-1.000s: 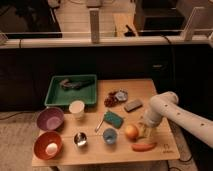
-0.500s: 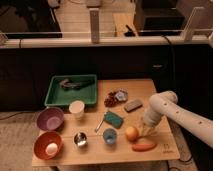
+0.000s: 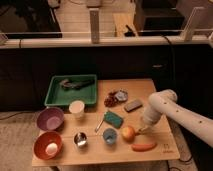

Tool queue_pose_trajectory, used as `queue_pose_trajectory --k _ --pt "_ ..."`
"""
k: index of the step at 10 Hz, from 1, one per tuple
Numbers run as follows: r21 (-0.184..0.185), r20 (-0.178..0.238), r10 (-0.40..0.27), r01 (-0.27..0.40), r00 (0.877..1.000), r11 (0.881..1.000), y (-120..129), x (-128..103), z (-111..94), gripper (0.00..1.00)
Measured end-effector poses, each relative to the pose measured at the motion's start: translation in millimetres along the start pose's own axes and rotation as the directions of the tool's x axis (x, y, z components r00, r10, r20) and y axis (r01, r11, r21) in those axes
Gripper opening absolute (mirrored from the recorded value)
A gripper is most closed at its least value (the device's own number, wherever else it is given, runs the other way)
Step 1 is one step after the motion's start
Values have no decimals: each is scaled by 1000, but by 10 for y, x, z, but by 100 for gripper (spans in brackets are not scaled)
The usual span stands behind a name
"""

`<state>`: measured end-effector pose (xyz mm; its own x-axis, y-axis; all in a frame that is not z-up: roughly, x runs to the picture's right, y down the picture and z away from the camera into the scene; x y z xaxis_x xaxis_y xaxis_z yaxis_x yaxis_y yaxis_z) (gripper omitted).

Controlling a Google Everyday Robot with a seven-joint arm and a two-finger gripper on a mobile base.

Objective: Place banana in plastic cup

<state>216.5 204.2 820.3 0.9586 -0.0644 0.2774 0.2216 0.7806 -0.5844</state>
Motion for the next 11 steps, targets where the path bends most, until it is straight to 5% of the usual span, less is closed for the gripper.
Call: queue_pose_trajectory --k 3,7,11 --pt "11 -4 -26 26 1000 1000 13 -97 -45 2" --pt "39 -8 -93 93 996 995 -9 -475 -395 1" --pt "52 0 -164 164 987 985 -50 -900 -495 1"
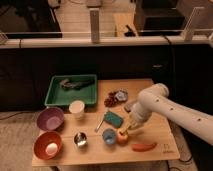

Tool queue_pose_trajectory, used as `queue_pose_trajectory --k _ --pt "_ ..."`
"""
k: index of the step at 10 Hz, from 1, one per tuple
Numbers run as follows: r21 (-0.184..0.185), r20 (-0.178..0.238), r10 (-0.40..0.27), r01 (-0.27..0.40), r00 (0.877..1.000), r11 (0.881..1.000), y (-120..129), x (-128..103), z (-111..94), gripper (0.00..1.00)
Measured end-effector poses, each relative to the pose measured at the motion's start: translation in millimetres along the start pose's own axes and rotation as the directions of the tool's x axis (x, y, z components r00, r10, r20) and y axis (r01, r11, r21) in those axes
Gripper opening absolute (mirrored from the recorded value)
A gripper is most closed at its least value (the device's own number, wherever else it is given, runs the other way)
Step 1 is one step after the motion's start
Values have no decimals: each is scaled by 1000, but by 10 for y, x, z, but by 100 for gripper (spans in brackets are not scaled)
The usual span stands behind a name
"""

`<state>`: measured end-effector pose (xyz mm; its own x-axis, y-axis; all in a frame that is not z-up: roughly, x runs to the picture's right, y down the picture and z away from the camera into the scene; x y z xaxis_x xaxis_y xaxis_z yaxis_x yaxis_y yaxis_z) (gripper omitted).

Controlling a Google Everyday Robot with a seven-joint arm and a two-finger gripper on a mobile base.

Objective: Place banana in plastic cup

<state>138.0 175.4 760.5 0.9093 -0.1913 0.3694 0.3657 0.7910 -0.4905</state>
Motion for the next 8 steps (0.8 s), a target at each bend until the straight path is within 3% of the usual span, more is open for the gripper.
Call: queue_pose_trajectory --k 5,8 --pt "11 19 -63 63 998 998 -113 -394 1 1" --pt "23 28 -85 84 996 996 -150 -478 -13 1"
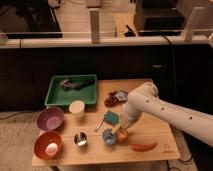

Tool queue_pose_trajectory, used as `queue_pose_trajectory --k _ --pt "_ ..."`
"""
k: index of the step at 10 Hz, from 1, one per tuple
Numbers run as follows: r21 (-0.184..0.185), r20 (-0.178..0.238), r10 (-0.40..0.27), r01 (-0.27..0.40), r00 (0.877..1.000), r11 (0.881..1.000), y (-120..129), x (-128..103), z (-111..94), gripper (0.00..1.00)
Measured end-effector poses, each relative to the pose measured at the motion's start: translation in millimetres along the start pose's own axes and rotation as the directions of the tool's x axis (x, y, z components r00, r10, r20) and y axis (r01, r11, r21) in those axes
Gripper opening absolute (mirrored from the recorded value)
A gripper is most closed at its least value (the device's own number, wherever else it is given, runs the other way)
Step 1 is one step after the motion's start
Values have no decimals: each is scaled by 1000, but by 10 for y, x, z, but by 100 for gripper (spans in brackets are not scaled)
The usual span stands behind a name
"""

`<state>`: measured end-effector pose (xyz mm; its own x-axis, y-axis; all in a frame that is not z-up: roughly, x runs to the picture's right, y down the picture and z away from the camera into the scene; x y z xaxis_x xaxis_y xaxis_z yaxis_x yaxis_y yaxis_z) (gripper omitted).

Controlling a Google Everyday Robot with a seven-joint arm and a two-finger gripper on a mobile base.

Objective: Place banana in plastic cup

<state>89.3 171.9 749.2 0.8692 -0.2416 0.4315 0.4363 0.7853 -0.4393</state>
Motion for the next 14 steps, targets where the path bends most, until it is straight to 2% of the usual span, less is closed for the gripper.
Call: queue_pose_trajectory --k 7,14 --pt "17 29 -65 64 997 998 -135 -322 66 1" --pt "31 59 -120 119 991 992 -109 -528 114 1"
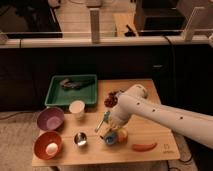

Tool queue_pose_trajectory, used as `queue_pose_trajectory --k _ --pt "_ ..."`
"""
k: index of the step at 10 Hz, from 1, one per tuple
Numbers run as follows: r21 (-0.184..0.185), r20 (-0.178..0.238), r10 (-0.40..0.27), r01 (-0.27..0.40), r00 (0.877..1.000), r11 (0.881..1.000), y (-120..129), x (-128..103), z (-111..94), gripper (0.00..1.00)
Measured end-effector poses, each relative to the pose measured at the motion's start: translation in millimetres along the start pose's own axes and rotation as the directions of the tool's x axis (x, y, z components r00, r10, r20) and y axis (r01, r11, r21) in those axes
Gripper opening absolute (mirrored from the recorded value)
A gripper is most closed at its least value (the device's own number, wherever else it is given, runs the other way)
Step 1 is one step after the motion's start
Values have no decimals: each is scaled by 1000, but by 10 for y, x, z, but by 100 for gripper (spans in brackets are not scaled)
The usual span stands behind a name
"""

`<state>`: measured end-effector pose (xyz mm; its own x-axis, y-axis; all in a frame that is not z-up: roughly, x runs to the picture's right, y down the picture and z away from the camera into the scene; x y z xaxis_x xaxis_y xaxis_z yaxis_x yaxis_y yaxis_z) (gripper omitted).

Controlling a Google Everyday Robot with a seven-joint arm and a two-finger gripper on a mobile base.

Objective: Place banana in plastic cup

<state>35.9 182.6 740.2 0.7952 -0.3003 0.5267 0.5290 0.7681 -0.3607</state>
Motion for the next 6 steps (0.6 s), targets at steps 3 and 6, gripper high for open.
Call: queue_pose_trajectory --k 3,6 --pt "10 10 -21 21 1000 1000 16 -45 -26 6" --pt "12 22 -46 46 999 999 27 -120 -18 6"
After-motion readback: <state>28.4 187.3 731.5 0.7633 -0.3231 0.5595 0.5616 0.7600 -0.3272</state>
